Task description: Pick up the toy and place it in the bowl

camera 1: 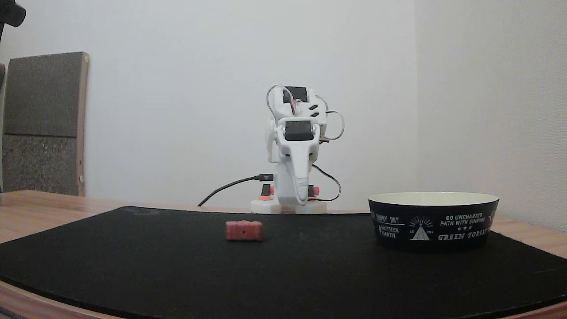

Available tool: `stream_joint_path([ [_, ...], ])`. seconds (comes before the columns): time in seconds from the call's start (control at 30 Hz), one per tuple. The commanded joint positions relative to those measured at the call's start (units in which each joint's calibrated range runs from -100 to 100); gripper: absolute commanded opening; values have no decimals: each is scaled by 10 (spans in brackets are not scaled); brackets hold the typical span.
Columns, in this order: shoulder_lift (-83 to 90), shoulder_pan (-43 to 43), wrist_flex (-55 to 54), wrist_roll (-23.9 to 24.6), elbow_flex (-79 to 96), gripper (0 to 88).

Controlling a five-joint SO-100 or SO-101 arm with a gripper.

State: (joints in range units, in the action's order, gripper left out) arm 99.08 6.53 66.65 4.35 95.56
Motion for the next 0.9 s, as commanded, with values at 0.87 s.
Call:
stream_joint_path([
  [0.87, -30, -40, -20, 0, -36, 310],
])
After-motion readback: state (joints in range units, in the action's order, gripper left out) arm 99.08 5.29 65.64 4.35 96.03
